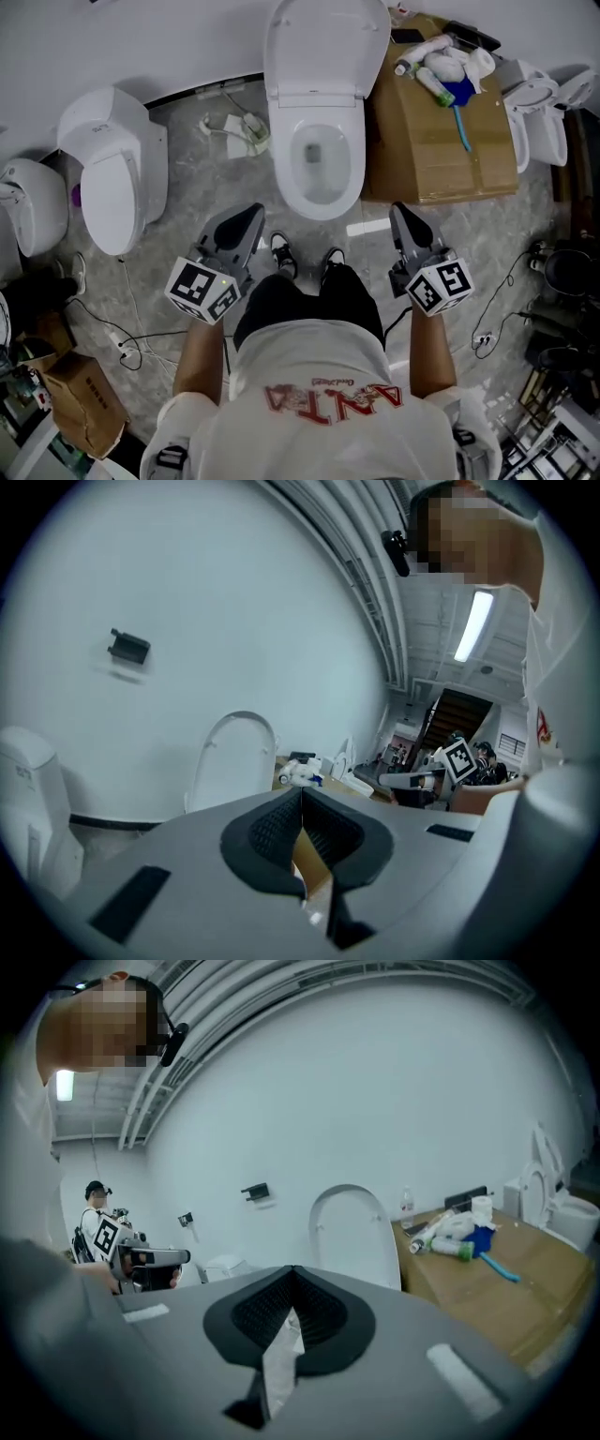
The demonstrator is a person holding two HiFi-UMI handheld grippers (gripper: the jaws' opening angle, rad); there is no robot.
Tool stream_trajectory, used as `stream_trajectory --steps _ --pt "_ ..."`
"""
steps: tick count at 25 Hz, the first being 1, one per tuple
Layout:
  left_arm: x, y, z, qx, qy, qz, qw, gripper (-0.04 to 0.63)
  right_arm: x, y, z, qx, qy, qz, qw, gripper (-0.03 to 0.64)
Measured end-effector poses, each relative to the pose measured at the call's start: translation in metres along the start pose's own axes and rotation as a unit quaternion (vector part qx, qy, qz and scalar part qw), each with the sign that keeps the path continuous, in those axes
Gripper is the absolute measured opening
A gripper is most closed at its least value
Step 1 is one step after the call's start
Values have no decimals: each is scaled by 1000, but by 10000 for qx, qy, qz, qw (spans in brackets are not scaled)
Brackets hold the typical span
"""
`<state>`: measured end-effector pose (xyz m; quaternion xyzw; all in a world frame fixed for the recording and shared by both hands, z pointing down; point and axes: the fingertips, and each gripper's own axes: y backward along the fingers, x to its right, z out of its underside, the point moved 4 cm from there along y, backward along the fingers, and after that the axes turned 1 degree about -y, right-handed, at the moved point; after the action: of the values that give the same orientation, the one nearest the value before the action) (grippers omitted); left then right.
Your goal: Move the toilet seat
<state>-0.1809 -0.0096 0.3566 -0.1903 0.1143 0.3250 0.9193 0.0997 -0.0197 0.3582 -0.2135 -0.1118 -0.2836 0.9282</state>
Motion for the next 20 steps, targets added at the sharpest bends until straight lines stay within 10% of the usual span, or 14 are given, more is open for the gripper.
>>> stream_trajectory --steps 5,15,20 --pt "-14 -39 45 -496 494 106 9975 9 65 -27 53 -245 -1213 278 9919 3" --pt "-37 -102 136 -718 1464 -229 9863 12 144 -68 158 -1084 -1925 398 9745 87" --pt "-56 -117 190 -867 1873 -351 9778 117 162 -88 220 -1497 -2235 461 9620 138"
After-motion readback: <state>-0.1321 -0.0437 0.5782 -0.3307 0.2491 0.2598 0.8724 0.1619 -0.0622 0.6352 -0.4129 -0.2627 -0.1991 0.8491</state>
